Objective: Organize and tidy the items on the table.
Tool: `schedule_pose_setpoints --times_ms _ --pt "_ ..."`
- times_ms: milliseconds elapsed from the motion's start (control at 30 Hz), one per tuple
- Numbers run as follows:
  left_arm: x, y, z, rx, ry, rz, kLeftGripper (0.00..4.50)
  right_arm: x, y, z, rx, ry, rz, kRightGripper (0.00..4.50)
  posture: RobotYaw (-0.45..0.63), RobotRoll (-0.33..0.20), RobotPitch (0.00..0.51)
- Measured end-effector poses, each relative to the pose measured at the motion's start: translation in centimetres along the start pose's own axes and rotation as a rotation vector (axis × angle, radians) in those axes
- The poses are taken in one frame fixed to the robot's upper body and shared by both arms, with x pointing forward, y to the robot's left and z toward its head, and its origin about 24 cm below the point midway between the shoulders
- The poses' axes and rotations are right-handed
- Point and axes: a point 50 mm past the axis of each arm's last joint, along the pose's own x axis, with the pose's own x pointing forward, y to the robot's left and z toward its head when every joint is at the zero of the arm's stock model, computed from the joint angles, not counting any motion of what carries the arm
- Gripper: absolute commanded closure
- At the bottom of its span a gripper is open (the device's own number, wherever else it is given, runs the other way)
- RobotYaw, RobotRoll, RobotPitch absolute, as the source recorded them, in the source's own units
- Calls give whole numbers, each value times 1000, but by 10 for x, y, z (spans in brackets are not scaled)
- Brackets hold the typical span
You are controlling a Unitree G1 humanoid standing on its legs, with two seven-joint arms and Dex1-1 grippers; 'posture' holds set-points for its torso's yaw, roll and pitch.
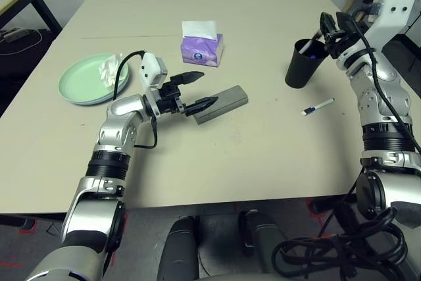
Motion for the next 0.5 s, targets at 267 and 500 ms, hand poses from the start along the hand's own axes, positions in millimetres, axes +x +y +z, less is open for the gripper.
schedule_pose_setpoints --times_ms 267,500 --pt "2 -1 0 -4 -5 -2 0 2 3 8 -8 -46 71 30 -12 0 86" --pt "7 -3 -2 -16 -24 13 0 -4 9 5 -60 -5 556 30 10 0 123"
